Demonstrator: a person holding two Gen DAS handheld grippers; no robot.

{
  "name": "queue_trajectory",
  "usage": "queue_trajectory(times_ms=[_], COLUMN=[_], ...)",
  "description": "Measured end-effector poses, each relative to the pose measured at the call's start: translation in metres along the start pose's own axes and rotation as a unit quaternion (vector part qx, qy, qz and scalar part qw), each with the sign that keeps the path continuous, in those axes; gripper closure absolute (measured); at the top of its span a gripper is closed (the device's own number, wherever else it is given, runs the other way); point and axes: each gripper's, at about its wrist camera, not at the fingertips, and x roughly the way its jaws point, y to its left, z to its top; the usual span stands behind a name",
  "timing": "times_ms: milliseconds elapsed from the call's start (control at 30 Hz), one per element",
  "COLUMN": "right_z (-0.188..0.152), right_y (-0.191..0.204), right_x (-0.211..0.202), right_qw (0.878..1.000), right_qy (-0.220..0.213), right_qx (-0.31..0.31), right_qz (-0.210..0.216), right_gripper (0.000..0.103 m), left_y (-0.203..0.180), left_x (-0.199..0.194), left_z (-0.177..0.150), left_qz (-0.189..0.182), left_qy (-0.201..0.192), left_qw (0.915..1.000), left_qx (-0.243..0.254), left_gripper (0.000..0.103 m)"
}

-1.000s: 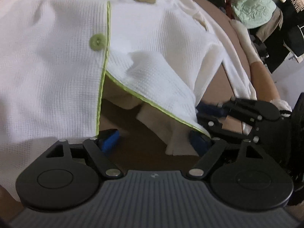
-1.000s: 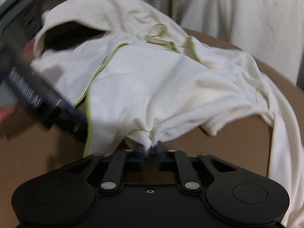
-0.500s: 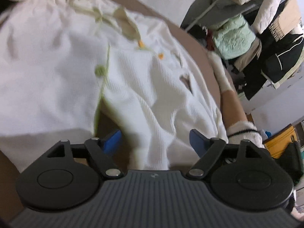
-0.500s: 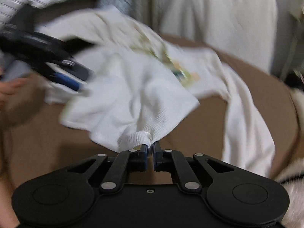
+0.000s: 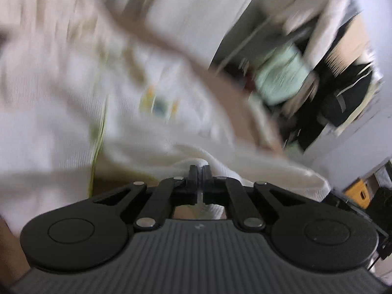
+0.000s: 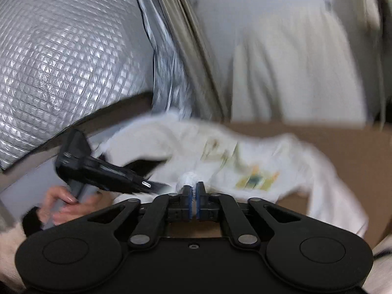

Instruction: Fold clothes

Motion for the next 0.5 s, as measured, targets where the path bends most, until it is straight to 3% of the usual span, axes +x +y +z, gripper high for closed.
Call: queue_trajectory(times_ms=[67,167,267,333,367,400,467,500], right_z=[0.006,0.003,-0.007,-0.018,-0.022,-0.026,-0.025,-0.024], right_y=[0.011,0.005,-0.013,-0.015,-0.015,-0.015,-0.026,-0.032], right_x=[0.001,0.039,0.076,0.093,0.098,0.103,0.118,0.125], right_qw=[0.996,0.979,0.975,0.971,0.966,0.961,0.959,0.958], right_qy=[-0.001,0.051,0.096,0.108,0.111,0.114,0.120,0.123], right_qx=[-0.078,-0.145,-0.139,-0.154,-0.168,-0.181,-0.183,-0.183], right_qz=[-0.053,-0.135,-0.144,-0.147,-0.160,-0.175,-0.181,-0.184], right_gripper=[0.099,0.099,0.099,0.099,0.099,0.100,0.100,0.100], left_y=[-0.007,-0.015,-0.009,0.001,0.006,0.010,0.020,0.021], left_x=[-0.022,-0.018,-0.006,0.002,0.006,0.007,0.004,0.007], left_z=[0.015,0.011,0.001,-0.004,-0.007,-0.013,-0.031,-0.032], left_qz=[-0.007,0.081,0.140,0.215,0.253,0.302,0.387,0.389], left_qy=[-0.037,-0.039,-0.017,0.003,0.012,0.005,-0.018,-0.015], left_qw=[0.9993,0.9949,0.9877,0.9736,0.9639,0.9479,0.9117,0.9107], left_qx=[0.002,0.045,0.068,0.077,0.081,0.100,0.136,0.138], left_gripper=[0.098,0.098,0.097,0.090,0.081,0.076,0.053,0.050])
